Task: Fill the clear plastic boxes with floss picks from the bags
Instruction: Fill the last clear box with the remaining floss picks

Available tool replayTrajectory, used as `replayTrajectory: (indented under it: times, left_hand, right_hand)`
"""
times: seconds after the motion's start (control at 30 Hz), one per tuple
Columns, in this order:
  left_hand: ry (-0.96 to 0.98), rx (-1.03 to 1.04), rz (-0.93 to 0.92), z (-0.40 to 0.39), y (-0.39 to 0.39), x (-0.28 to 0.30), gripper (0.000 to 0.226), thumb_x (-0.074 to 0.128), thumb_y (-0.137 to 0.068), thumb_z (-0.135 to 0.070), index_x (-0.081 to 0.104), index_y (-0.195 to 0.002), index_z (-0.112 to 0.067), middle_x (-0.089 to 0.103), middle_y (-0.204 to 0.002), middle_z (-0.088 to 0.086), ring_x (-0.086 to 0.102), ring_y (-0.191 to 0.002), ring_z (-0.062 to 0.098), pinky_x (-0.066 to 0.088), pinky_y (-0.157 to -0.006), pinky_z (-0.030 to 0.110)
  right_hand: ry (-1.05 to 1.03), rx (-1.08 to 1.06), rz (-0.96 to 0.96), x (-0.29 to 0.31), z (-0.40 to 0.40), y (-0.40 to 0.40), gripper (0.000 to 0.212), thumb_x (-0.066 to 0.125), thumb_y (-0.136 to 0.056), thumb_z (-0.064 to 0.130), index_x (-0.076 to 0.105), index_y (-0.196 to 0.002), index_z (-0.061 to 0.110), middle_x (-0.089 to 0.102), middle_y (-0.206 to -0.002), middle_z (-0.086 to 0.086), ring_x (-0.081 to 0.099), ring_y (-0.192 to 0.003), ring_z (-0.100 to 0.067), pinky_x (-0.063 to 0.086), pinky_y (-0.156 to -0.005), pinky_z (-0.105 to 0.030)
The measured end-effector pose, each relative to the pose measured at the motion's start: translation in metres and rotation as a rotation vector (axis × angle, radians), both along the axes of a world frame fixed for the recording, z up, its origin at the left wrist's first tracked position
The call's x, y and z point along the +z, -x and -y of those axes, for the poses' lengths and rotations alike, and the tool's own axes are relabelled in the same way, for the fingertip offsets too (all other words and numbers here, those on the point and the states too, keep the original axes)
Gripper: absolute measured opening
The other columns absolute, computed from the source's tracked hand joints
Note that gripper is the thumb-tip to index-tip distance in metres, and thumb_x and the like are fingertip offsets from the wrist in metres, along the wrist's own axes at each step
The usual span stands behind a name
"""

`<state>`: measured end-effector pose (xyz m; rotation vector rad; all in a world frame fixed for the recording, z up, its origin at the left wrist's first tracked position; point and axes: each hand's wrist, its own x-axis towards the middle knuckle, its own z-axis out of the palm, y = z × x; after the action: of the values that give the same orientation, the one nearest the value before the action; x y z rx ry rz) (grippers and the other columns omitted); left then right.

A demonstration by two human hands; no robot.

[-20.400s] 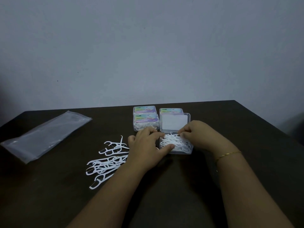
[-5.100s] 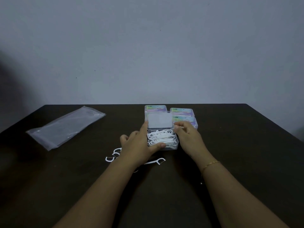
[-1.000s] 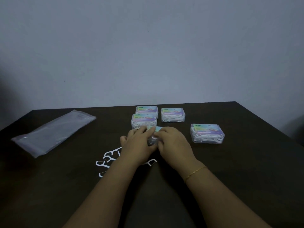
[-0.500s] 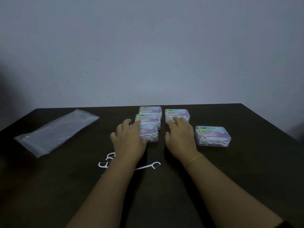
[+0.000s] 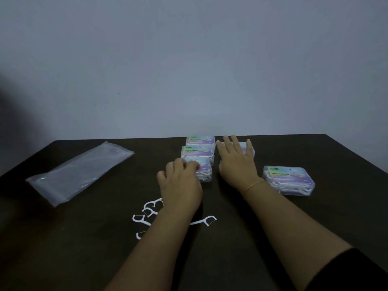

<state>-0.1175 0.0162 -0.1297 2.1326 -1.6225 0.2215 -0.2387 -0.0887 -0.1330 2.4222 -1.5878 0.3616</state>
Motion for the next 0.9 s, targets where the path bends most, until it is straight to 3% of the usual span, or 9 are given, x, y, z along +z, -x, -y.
replayTrajectory:
  times: [0.07, 0.2, 0.27, 0.43, 0.57, 0.77, 0.83, 0.9]
  left_hand:
    - [0.01, -0.007, -0.003, 0.001, 0.002, -0.003, 0.039, 0.043, -0.096, -0.031, 0.04, -0.135, -0.037, 0.033, -0.14, -0.006, 0.027, -0.129, 0.016, 0.022, -0.097, 0.034]
    - [0.064, -0.038, -0.012, 0.004, 0.005, -0.008, 0.04, 0.045, -0.095, -0.028, 0.044, -0.134, -0.035, 0.038, -0.138, -0.004, 0.029, -0.129, 0.017, 0.017, -0.09, 0.035]
    - [0.08, -0.039, 0.015, 0.006, 0.004, -0.01, 0.039, 0.046, -0.093, -0.028, 0.047, -0.132, -0.036, 0.042, -0.136, -0.007, 0.032, -0.128, 0.017, 0.015, -0.087, 0.036]
    - [0.184, -0.029, -0.032, 0.009, 0.001, -0.011, 0.03, 0.057, -0.083, -0.024, 0.067, -0.109, -0.035, 0.064, -0.115, -0.013, 0.05, -0.112, 0.021, 0.016, -0.081, 0.037]
    - [0.231, -0.072, -0.134, 0.012, 0.003, -0.01, 0.027, 0.054, -0.071, -0.019, 0.071, -0.089, -0.029, 0.07, -0.094, -0.012, 0.062, -0.09, 0.017, 0.012, -0.068, 0.03]
    - [0.171, -0.063, -0.533, 0.012, -0.002, -0.003, 0.047, 0.039, -0.089, -0.002, 0.049, -0.128, -0.027, 0.051, -0.128, -0.008, 0.046, -0.109, 0.016, 0.022, -0.082, 0.019]
    - [0.201, -0.085, -0.678, 0.013, -0.002, -0.002, 0.047, 0.04, -0.089, -0.001, 0.049, -0.129, -0.023, 0.049, -0.131, -0.003, 0.047, -0.114, 0.019, 0.037, -0.093, 0.025]
    - [0.209, -0.088, -0.794, 0.012, -0.001, 0.001, 0.044, 0.039, -0.089, 0.0, 0.049, -0.127, -0.019, 0.047, -0.133, 0.0, 0.047, -0.118, 0.018, 0.041, -0.098, 0.032]
  right_hand:
    - [-0.01, 0.02, -0.017, 0.003, 0.007, -0.005, 0.057, 0.033, -0.098, 0.024, 0.012, -0.151, 0.018, 0.009, -0.159, -0.005, -0.003, -0.147, -0.023, -0.007, -0.112, -0.056]
    - [-0.053, -0.011, 0.146, 0.023, 0.021, -0.017, 0.045, 0.033, -0.099, 0.028, 0.034, -0.143, 0.021, 0.039, -0.148, 0.001, 0.017, -0.144, -0.021, 0.0, -0.112, -0.057]
    - [-0.121, -0.009, 0.104, 0.033, 0.025, -0.028, 0.042, 0.03, -0.1, 0.028, 0.041, -0.139, 0.021, 0.045, -0.143, -0.001, 0.02, -0.142, -0.024, 0.002, -0.111, -0.059]
    - [-0.375, -0.036, -0.042, 0.036, 0.037, -0.053, 0.043, 0.02, -0.099, 0.043, 0.032, -0.14, 0.037, 0.042, -0.142, -0.009, 0.026, -0.135, -0.034, 0.005, -0.106, -0.068]
    - [-0.402, -0.079, -0.007, 0.045, 0.039, -0.072, 0.064, 0.011, -0.096, 0.058, 0.043, -0.139, 0.023, 0.044, -0.143, -0.008, 0.029, -0.136, -0.028, -0.002, -0.108, -0.063]
    - [-0.404, 0.031, -0.122, 0.06, 0.036, -0.106, 0.061, 0.016, -0.097, 0.056, 0.048, -0.135, 0.021, 0.045, -0.143, -0.006, 0.033, -0.135, -0.026, -0.001, -0.109, -0.061]
    - [-0.395, 0.08, -0.125, 0.062, 0.036, -0.113, 0.056, 0.02, -0.098, 0.053, 0.05, -0.133, 0.021, 0.047, -0.14, -0.006, 0.034, -0.134, -0.026, 0.002, -0.109, -0.061]
    - [-0.384, 0.123, -0.167, 0.062, 0.035, -0.12, 0.053, 0.025, -0.097, 0.053, 0.048, -0.135, 0.024, 0.047, -0.14, -0.005, 0.034, -0.133, -0.026, 0.005, -0.108, -0.061]
